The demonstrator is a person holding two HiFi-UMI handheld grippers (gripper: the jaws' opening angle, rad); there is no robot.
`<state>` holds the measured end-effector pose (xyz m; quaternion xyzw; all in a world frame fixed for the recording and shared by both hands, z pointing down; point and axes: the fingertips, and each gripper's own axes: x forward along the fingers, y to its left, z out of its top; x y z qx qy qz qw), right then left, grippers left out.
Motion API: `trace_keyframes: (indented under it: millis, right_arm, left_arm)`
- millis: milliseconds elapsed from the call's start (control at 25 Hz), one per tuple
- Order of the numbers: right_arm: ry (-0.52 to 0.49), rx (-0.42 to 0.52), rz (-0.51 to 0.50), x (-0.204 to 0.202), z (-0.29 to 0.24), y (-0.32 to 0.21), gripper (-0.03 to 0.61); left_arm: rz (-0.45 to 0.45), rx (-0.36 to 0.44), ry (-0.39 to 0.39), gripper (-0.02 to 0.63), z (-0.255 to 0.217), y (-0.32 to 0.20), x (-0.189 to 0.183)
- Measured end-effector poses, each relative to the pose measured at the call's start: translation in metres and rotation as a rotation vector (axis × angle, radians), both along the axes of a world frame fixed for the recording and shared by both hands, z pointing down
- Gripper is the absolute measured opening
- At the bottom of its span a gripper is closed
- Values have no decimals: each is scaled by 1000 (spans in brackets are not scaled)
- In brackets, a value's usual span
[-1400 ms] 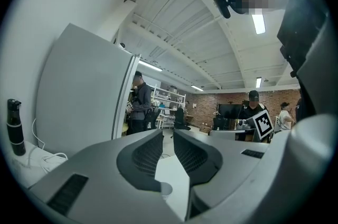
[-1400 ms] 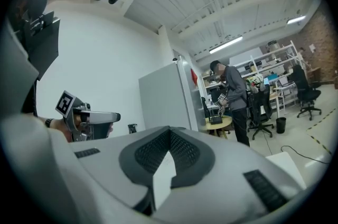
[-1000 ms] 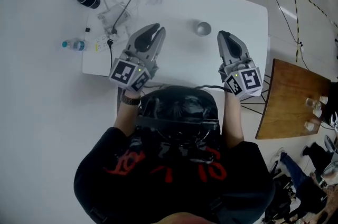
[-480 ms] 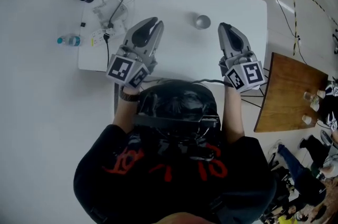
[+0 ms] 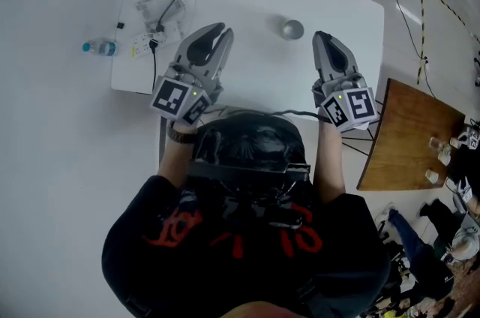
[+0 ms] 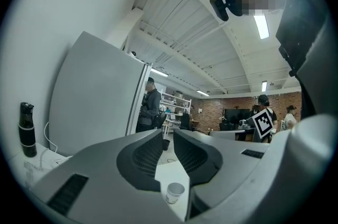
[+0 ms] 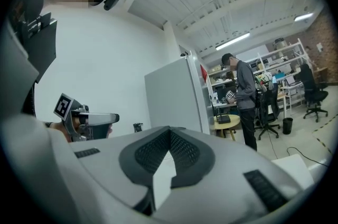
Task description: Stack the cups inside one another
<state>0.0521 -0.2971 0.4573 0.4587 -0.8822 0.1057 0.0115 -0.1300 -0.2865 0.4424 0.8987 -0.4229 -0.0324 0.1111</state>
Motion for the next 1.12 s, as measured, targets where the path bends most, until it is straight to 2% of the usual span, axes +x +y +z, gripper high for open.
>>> trace_keyframes:
  millis: [400,640,1120]
  right_arm:
    - [20,60,36,-11,-19,5,3]
    - [-17,93,53,-13,-30,19,3]
    - [-13,81,80,-37,-27,62,2]
  left_arm:
    - [-8,33,5,71,-10,5,-8]
    - [23,56,16,71,-15,14,-3]
    - [69,48,33,71,-14,47,-12]
